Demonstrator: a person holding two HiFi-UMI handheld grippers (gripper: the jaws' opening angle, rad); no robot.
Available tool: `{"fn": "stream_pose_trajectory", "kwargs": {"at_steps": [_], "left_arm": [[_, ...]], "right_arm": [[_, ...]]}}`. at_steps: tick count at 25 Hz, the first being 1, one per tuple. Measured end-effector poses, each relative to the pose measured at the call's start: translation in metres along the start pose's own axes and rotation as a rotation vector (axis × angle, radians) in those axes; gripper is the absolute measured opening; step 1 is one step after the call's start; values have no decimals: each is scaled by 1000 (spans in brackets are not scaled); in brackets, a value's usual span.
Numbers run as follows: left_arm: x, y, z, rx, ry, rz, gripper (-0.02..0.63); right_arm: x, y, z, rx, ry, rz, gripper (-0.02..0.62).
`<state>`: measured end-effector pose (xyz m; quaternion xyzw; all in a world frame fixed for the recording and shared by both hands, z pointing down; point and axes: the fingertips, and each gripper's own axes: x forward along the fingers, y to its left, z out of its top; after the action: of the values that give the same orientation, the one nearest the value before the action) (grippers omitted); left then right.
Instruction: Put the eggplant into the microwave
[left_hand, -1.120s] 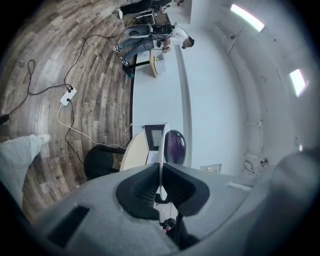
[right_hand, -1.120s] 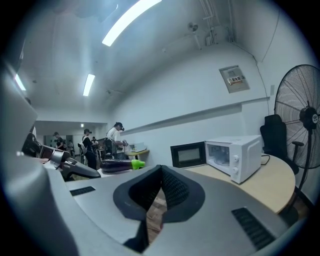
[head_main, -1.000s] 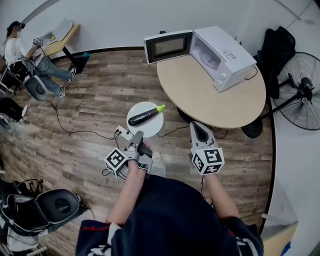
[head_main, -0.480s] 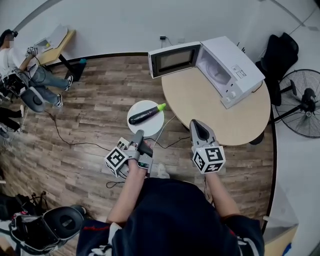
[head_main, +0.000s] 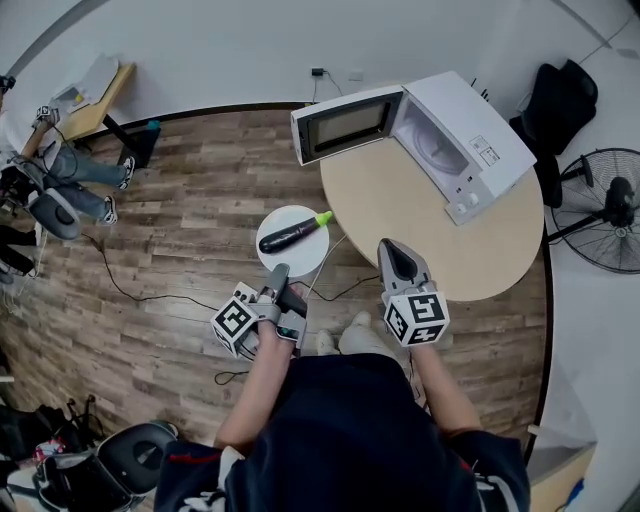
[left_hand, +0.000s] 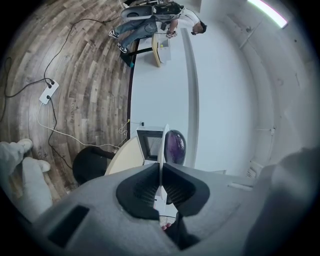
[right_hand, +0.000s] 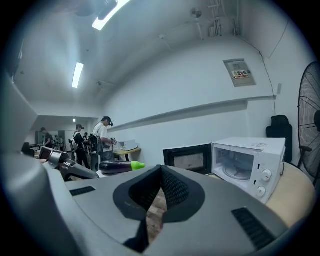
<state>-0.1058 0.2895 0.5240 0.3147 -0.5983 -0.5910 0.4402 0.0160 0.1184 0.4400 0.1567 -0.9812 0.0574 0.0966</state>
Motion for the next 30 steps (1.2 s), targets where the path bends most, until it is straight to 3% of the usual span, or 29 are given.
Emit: {"fn": "stream_pose_trajectory", "kwargs": {"at_steps": [14, 30], "left_arm": [[117, -17, 7, 28, 35, 14, 26], [249, -37, -21, 47, 99, 53, 26]], "right_arm": [[96, -62, 14, 6, 12, 20, 11], [165, -177, 27, 45, 51, -25, 11]]}}
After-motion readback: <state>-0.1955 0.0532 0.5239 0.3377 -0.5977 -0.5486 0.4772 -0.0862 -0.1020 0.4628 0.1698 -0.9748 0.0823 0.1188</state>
